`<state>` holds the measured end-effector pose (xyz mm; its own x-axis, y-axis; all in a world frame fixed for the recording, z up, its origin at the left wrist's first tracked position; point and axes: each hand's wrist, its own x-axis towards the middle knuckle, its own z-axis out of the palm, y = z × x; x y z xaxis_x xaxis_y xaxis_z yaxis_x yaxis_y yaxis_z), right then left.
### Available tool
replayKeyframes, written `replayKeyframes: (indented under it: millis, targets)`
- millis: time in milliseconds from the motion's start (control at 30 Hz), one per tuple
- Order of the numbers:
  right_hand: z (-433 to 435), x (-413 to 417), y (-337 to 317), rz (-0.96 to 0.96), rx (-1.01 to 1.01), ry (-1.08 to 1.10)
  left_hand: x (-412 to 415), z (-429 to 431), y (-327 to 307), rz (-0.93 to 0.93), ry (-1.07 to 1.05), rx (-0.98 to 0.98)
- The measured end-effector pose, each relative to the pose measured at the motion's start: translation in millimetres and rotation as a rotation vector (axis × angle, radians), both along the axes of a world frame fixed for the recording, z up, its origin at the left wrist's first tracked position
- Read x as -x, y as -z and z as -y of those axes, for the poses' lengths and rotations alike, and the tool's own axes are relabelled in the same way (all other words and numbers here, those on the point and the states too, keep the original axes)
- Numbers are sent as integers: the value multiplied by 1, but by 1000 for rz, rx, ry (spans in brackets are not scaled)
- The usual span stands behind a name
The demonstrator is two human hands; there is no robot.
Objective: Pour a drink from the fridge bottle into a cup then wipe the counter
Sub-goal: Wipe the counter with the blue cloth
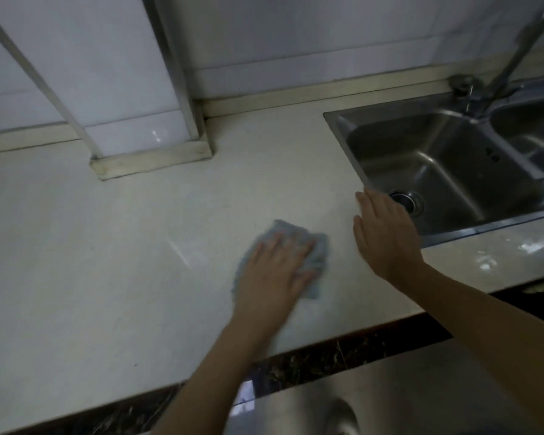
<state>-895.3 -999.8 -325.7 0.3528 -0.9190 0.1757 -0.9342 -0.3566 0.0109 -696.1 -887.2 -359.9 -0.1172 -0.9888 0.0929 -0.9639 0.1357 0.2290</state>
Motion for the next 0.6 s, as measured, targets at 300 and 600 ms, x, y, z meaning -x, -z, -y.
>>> replayKeyframes:
  millis: [300,600]
  targets:
    - [90,-10,8,13,-24,-181,-35,102,-9,-28,-579,-76]
    - [153,-55,18,78,-56,-297,-6,91,-4,-37,-164,-80]
